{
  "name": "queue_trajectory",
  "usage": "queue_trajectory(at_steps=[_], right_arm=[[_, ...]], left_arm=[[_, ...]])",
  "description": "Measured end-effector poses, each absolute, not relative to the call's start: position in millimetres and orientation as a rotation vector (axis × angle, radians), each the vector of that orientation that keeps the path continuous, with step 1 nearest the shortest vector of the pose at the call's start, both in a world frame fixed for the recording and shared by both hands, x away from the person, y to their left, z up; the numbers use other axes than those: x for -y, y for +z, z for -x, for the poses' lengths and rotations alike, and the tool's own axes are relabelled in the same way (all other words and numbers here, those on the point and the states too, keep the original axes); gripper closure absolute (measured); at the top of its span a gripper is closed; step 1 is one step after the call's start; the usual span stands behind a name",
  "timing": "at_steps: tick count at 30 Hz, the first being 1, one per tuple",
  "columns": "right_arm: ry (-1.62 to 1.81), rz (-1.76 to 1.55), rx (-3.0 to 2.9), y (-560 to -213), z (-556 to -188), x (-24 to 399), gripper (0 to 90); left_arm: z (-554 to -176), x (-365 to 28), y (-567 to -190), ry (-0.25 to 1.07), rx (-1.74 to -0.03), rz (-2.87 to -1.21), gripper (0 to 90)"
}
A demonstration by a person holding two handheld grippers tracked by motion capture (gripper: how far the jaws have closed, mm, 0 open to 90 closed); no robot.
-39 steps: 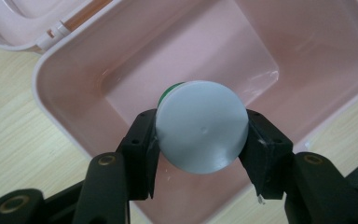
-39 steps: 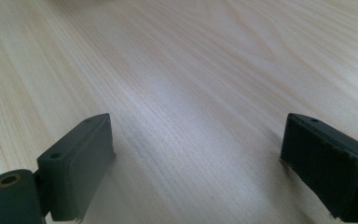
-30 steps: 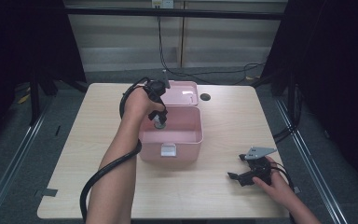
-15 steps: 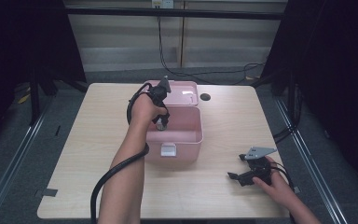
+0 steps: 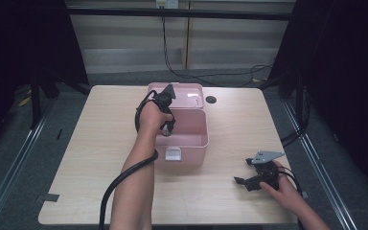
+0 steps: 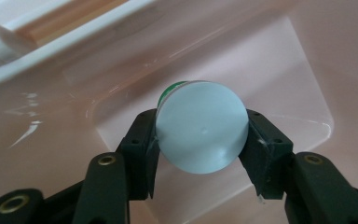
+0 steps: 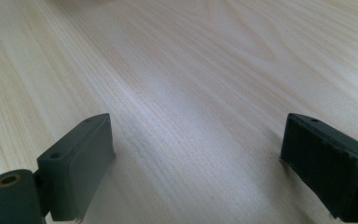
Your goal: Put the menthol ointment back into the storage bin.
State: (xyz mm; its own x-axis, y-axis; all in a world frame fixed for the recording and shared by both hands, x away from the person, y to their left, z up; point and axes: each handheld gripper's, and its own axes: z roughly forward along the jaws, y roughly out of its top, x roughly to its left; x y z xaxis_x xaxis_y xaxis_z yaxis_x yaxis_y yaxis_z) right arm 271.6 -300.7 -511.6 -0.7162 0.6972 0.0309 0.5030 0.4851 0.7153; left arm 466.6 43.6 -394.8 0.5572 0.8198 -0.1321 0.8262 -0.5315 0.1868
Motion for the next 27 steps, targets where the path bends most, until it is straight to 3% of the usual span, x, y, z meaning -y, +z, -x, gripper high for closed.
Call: queue_trajectory(at_steps=[27], right_arm=[[1.061, -1.022, -2.468, -512, -272, 301, 8.8]], left_arm=[[-472, -38, -429, 0.021, -1.472, -2.505, 49.6]])
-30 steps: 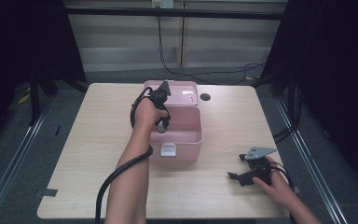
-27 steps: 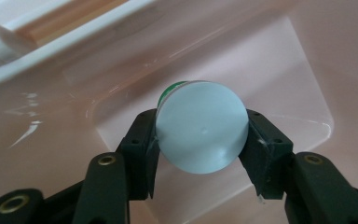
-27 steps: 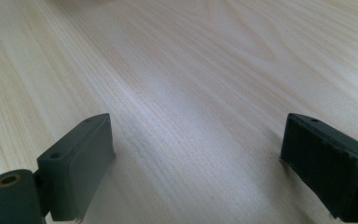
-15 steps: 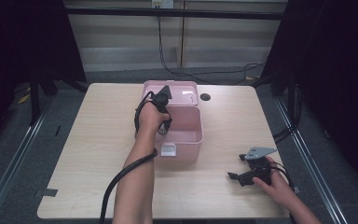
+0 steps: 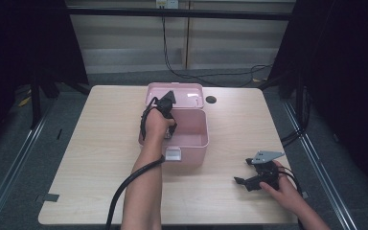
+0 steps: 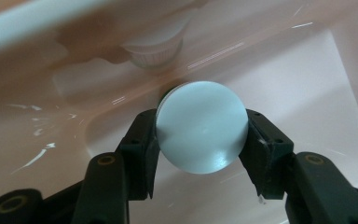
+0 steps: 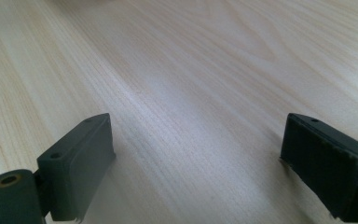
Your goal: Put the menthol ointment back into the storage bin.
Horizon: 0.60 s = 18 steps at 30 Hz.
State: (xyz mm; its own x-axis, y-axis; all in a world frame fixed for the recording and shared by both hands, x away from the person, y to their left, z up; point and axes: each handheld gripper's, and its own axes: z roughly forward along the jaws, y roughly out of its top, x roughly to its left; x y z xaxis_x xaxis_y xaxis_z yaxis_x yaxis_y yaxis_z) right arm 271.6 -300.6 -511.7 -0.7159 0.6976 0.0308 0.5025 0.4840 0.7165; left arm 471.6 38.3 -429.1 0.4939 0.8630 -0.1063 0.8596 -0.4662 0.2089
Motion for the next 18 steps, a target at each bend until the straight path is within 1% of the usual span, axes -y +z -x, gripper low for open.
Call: queue_trajectory(at_steps=[18], right_arm=[[1.058, -1.02, -2.464, -511.7, -271.8, 300.8, 8.8]], left_arm=[[-471.1, -40.4, -431.4, 0.026, -1.475, -2.486, 49.2]])
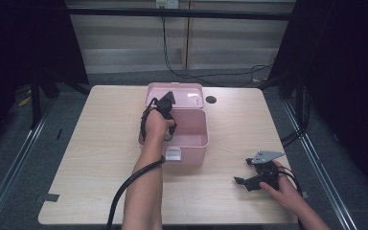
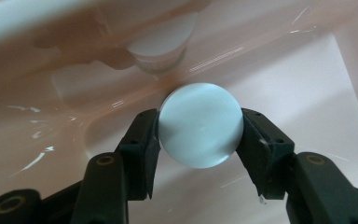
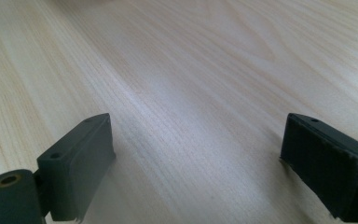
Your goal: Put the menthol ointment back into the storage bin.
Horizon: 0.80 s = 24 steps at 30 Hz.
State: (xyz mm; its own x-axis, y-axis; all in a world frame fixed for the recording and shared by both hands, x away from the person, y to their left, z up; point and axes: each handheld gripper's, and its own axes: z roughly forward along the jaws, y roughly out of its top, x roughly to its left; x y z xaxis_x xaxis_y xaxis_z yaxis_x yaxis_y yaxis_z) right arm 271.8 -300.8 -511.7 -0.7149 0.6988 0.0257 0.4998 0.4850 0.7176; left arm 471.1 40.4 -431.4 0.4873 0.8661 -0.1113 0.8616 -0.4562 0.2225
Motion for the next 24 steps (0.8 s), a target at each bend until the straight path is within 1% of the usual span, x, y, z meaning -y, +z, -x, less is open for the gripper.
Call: queue_trajectory(at_steps=[6, 9, 13, 14, 16, 18, 24], right_arm=[[1.06, -1.023, -2.468, -512, -272, 301, 8.8], [1.061, -1.023, -2.468, -512, -272, 301, 8.8], [1.059, -1.02, -2.464, -512, -272, 301, 8.8], [1.06, -1.023, -2.468, -512, -272, 301, 8.8], [1.059, -1.022, -2.467, -512, -272, 301, 8.8], [1.06, -1.022, -2.468, -512, -272, 301, 8.8], [1.058, -1.02, -2.469, -512, -272, 301, 8.8]], left_arm=[[-471, -42, -430, 0.021, -1.473, -2.489, 46.8], [-470, -42, -430, 0.013, -1.498, -2.474, 42.5], [-470, -44, -429, 0.008, -1.508, -2.469, 41.0], [-469, -45, -427, 0.003, -1.506, -2.475, 38.4], [-469, -44, -426, 0.002, -1.513, -2.468, 37.7], [-468, -45, -423, 0.002, -1.514, -2.462, 35.1], [-467, -46, -414, -0.004, -1.5, -2.475, 32.3]])
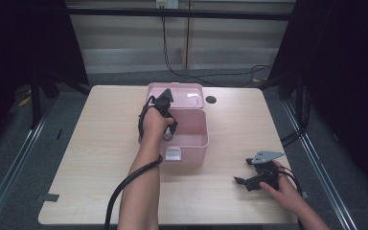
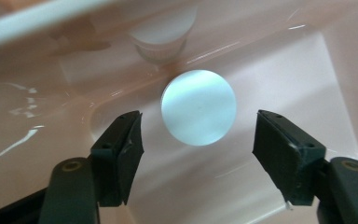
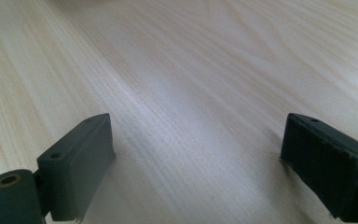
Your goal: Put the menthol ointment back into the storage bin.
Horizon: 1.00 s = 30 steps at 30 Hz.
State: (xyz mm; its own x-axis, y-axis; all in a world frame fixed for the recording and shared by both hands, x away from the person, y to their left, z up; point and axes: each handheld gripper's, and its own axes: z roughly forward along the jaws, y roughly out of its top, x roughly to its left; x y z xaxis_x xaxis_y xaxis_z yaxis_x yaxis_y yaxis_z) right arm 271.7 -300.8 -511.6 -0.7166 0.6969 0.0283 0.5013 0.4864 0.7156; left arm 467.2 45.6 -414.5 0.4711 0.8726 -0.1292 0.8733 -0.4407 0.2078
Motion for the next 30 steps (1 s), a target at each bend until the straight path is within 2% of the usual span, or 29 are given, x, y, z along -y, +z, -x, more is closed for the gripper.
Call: queue_trajectory(at_steps=[18, 30], right_arm=[[1.059, -1.017, -2.469, -512, -272, 301, 8.8], [1.06, -1.017, -2.47, -512, -272, 301, 8.8]], left_arm=[[-460, -49, -387, -0.005, -1.458, -2.484, 20.4], [-453, -51, -374, -0.03, -1.416, -2.497, 20.0]])
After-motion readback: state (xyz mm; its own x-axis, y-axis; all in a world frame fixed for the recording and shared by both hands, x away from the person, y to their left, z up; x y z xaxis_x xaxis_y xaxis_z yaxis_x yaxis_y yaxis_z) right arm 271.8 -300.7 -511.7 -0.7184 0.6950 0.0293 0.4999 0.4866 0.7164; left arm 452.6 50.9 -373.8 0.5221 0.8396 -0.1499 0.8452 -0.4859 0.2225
